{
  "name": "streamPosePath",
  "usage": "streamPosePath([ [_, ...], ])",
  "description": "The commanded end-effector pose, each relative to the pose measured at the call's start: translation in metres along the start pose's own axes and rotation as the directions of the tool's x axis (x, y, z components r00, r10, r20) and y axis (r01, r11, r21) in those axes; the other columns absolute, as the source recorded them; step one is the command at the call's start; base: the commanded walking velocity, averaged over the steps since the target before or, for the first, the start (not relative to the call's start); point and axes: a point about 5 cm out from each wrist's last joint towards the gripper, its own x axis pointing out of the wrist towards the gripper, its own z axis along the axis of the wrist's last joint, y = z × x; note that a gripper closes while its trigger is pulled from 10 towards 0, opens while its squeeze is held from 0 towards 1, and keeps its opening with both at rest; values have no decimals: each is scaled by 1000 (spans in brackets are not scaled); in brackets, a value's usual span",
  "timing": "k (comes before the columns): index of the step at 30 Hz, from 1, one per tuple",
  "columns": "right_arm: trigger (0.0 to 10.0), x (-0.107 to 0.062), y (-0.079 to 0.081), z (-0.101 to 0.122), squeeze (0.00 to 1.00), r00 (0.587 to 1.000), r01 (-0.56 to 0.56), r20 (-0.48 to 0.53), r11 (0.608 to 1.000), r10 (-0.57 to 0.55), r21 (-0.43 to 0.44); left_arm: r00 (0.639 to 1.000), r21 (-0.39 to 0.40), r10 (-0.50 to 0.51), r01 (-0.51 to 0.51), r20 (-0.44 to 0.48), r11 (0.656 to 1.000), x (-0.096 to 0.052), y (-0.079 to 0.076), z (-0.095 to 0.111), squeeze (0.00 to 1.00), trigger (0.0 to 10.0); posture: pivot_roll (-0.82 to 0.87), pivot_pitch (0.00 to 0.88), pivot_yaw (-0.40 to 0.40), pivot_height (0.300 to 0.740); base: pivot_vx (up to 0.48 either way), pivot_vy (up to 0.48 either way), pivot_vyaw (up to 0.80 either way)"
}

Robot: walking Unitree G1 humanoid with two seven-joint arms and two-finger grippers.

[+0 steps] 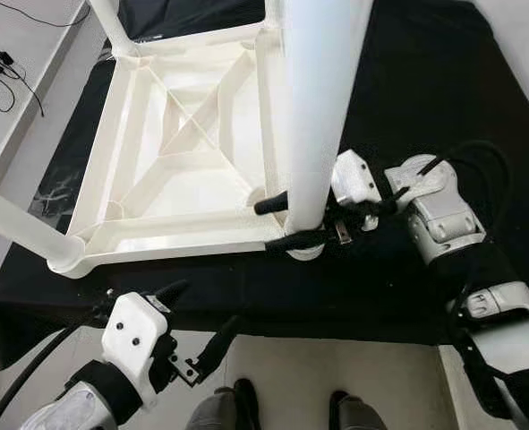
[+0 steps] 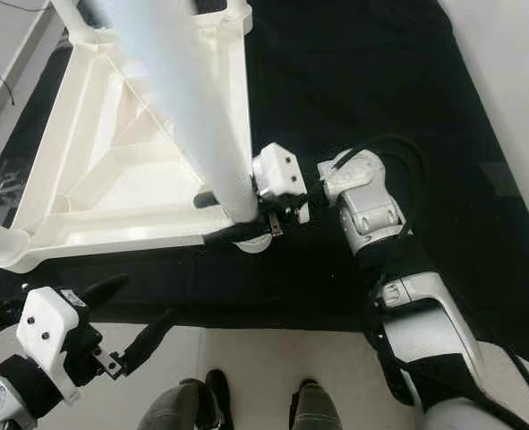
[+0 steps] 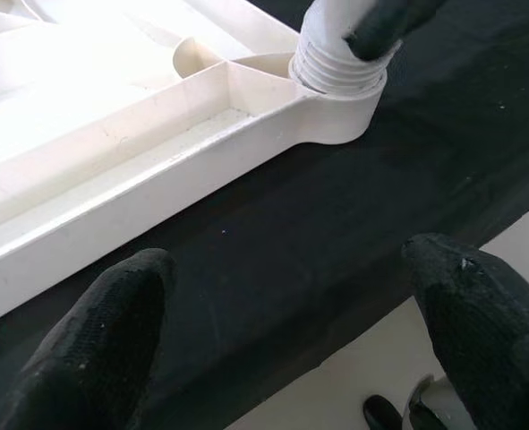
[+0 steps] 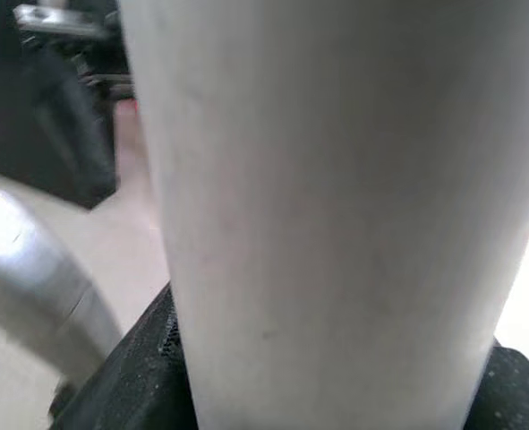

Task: Building children table

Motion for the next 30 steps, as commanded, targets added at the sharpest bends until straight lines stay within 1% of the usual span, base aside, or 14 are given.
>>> streamPosePath([
  [1, 10000, 11, 24, -33, 0, 989, -112, -79, 982, 125, 150, 1000, -2, 0, 0, -25, 1000, -2, 0, -2, 0, 10000, 41, 372, 119, 740, 0, 0, 0],
  [3, 10000, 10, 22, -32, 0, 989, -111, -76, 982, 123, 150, 1000, -3, 0, 0, -25, 1000, -2, 0, -2, 0, 10000, 39, 370, 117, 740, 0, 0, 0],
  [5, 10000, 10, 18, -29, 0, 994, -96, -39, 981, 104, 169, 1000, -3, 1, -1, -23, 1000, -2, 0, -2, 0, 10000, 38, 369, 115, 740, 0, 0, 0],
  [7, 10000, 10, 18, -29, 0, 994, -96, -39, 981, 104, 169, 1000, -3, 1, -1, -23, 1000, -2, 0, -2, 0, 10000, 38, 369, 115, 740, 0, 0, 0],
  [9, 10000, 10, 6, -25, 0, 998, -33, 55, 963, 19, 266, 1000, -5, 1, -1, -22, 1000, -1, 0, -2, 0, 10000, 34, 368, 112, 740, 0, 0, 0],
  [10, 10000, 10, 6, -25, 0, 998, -33, 55, 963, 19, 266, 1000, -5, 1, -1, -22, 1000, -1, 0, -2, 0, 10000, 34, 368, 112, 740, 0, 0, 0],
  [12, 10000, 12, 1, -25, 0, 991, 16, 116, 938, -60, 346, 1000, -7, 1, -1, -21, 1000, -1, 0, -2, 0, 10000, 34, 368, 110, 740, 0, 0, 0],
  [13, 10000, 13, 1, -26, 0, 988, 32, 126, 930, -83, 365, 1000, -7, 1, -1, -21, 1000, -1, 0, -2, 0, 10000, 33, 369, 111, 740, 0, 0, 0],
  [14, 10000, 13, 1, -26, 0, 988, 32, 126, 930, -83, 365, 1000, -7, 1, -1, -21, 1000, -1, 0, -2, 0, 10000, 33, 369, 111, 740, 0, 0, 0],
  [16, 10000, 17, 11, -32, 0, 987, 41, 126, 924, -95, 381, 1000, -8, 1, -1, -22, 1000, -1, 0, -2, 0, 10000, 34, 371, 111, 740, 0, 0, 0],
  [20, 10000, 18, 12, -33, 0, 987, 41, 129, 923, -98, 383, 1000, -8, 1, -1, -22, 1000, -1, 0, -2, 0, 10000, 34, 371, 111, 740, 0, 0, 0],
  [24, 10000, 23, 22, -41, 0, 984, 70, 125, 916, -130, 395, 1000, -12, -1, 1, -25, 1000, -2, -1, -2, 0, 10000, 36, 376, 117, 740, 0, 0, 0],
  [26, 10000, 24, 23, -42, 0, 984, 75, 119, 914, -132, 398, 1000, -12, -1, 1, -26, 1000, -3, -1, -2, 0, 10000, 37, 376, 118, 740, 0, 0, 0],
  [30, 10000, 24, 23, -45, 0, 984, 122, 70, 904, -165, 409, 1000, -13, -3, 3, -28, 1000, -3, -1, -2, 0, 10000, 30, 377, 115, 740, 0, 0, 0],
])
